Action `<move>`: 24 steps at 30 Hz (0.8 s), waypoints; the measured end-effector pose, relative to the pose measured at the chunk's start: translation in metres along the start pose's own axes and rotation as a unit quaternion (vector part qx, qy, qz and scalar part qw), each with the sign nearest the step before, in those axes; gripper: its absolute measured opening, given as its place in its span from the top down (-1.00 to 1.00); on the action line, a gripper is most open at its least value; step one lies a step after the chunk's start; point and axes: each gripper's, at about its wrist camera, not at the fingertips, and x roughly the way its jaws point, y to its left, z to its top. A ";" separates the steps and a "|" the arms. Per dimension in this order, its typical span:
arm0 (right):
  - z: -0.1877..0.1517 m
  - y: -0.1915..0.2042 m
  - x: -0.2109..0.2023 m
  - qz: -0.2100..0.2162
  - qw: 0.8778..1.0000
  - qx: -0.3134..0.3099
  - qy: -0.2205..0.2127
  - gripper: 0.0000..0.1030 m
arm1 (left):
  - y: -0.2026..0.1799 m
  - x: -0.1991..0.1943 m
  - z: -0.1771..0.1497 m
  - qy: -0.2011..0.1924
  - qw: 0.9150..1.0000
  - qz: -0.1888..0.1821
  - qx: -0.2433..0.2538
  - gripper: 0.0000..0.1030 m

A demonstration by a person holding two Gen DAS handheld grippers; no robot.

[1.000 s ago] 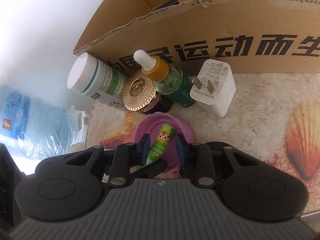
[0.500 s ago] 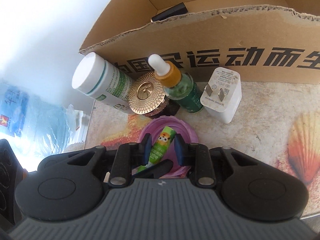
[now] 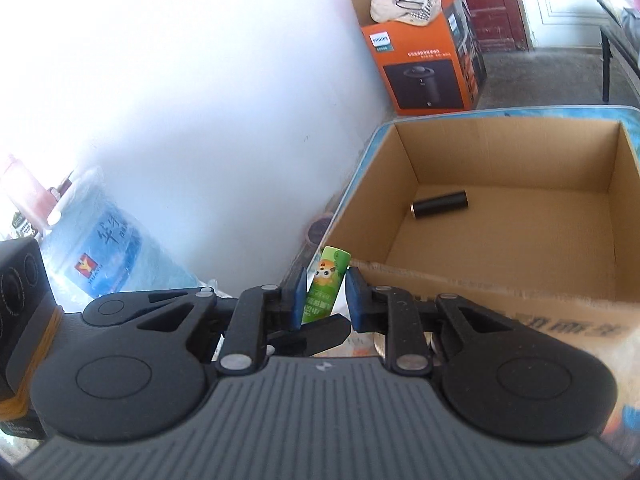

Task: Organize rigid objects
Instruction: 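Carry the lip balm into the box and open the right gripper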

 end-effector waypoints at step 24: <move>0.072 -0.130 0.242 0.001 0.967 0.145 0.212 0.57 | 0.051 0.160 0.056 0.160 0.981 0.105 0.004 0.11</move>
